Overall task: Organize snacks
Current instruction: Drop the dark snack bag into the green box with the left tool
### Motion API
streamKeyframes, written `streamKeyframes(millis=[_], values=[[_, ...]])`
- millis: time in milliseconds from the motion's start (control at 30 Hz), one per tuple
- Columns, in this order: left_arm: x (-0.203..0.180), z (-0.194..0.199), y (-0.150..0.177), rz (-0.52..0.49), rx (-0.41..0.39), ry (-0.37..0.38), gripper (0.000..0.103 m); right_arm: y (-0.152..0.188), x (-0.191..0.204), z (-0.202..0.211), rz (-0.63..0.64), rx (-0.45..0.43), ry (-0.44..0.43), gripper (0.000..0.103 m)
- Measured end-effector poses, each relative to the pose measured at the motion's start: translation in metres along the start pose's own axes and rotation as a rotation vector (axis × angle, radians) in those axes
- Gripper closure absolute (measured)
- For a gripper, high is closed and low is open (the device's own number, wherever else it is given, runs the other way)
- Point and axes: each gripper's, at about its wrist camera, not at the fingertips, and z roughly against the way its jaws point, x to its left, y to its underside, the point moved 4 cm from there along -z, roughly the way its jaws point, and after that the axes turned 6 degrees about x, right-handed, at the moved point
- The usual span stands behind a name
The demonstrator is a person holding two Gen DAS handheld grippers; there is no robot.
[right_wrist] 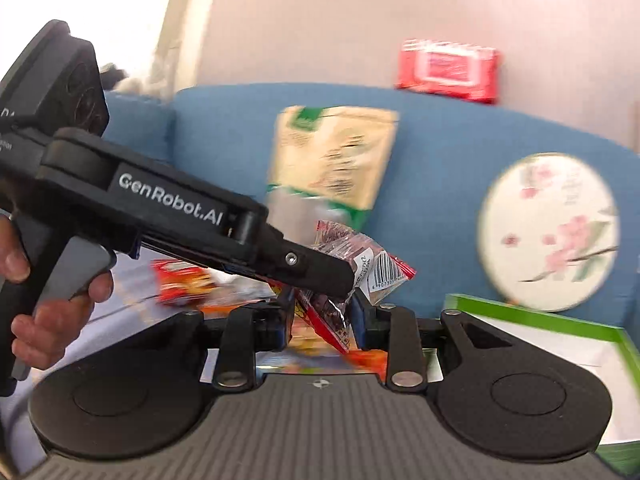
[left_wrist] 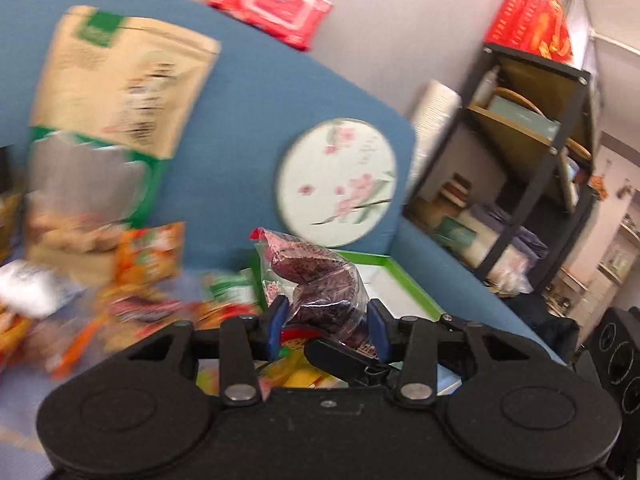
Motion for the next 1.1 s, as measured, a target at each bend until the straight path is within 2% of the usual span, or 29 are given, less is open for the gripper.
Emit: streamKeyframes(millis=[100, 267, 533, 567, 600, 667, 700, 767, 900, 967, 1100], values=[[-0.017, -0.035, -0.01, -0.03, 0.015, 0.047, 0.058, 0.005, -0.035, 0.005, -0.044, 0.0, 0.081, 0.051], [-0.028, -0.093, -0.02, -0.04, 0.073, 0.09, 0.058, 0.017, -0.075, -0.01, -0.094, 0.022, 0.156, 0.051], [-0.014, -0.135, -0.026, -0.026, 0.118, 0.082, 0.054, 0.027, -0.099, -0.038, -0.139, 0.046, 0.161, 0.051], [-0.011, -0.139, -0.025, -0.033, 0.122, 0.075, 0.049, 0.029, -0.098, -0.043, -0.139, 0.05, 0.164, 0.051], [-0.007, -0.143, -0.024, -0.039, 0.126, 0.058, 0.031, 0.033, -0.098, -0.049, -0.14, 0.057, 0.173, 0.049], [0.0, -0.147, -0.021, -0.044, 0.12, -0.013, 0.0, 0.041, -0.095, -0.064, -0.13, 0.105, 0.199, 0.018], [0.003, -0.143, -0.02, -0.042, 0.103, -0.046, 0.0, 0.046, -0.094, -0.07, -0.119, 0.143, 0.234, 0.002], [0.01, -0.127, -0.019, -0.025, 0.073, -0.068, 0.0, 0.046, -0.092, -0.071, -0.093, 0.163, 0.261, 0.002], [0.02, -0.076, -0.019, 0.014, 0.008, -0.081, 0.0, 0.026, -0.082, -0.048, -0.099, 0.086, 0.261, 0.0], [0.026, -0.051, -0.014, 0.042, -0.01, -0.116, 0.0, 0.02, -0.075, -0.039, -0.105, 0.071, 0.251, 0.0], [0.041, -0.016, 0.007, 0.112, -0.023, -0.12, 0.0, 0.022, -0.053, -0.019, -0.109, 0.094, 0.205, 0.0]])
